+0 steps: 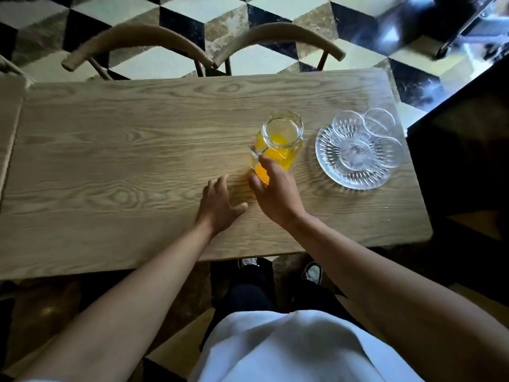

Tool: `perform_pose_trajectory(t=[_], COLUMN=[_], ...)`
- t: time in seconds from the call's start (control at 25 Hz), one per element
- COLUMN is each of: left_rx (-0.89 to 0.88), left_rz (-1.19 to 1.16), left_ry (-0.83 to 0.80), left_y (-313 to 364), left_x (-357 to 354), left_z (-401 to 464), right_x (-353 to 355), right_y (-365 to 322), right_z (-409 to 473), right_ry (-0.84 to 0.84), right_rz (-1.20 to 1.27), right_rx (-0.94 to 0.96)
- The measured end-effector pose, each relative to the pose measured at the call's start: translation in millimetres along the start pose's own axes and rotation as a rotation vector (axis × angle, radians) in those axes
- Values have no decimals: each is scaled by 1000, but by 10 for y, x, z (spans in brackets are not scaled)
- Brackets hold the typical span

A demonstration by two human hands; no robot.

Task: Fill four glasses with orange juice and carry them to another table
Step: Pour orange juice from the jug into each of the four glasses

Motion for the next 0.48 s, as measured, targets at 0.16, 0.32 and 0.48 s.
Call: perform_pose_trajectory(t=[0.16, 0.32, 0.48], left_rx=[-25, -44, -59], left_rz=[12, 11, -16], left_ry=[-53, -106, -128], left_y=[-41, -72, 12], left_x=[54, 19, -27], left_z=[194, 288, 389], right_x=[-36, -86, -78], right_y=[-47, -4, 91], right_z=[61, 69, 69], right_ry=[99, 121, 116], right_rz=[115, 316, 372], right_rx=[-85, -203, -252])
Point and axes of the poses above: each hand's wrist, its own z-axis towards the middle knuckle, its own x-axis out of the back of the hand, y = z × x, the point moved 8 cm from there along z, towards the middle knuckle, and after that the axes turned 10 degrees about -z, right-handed, at the moved point
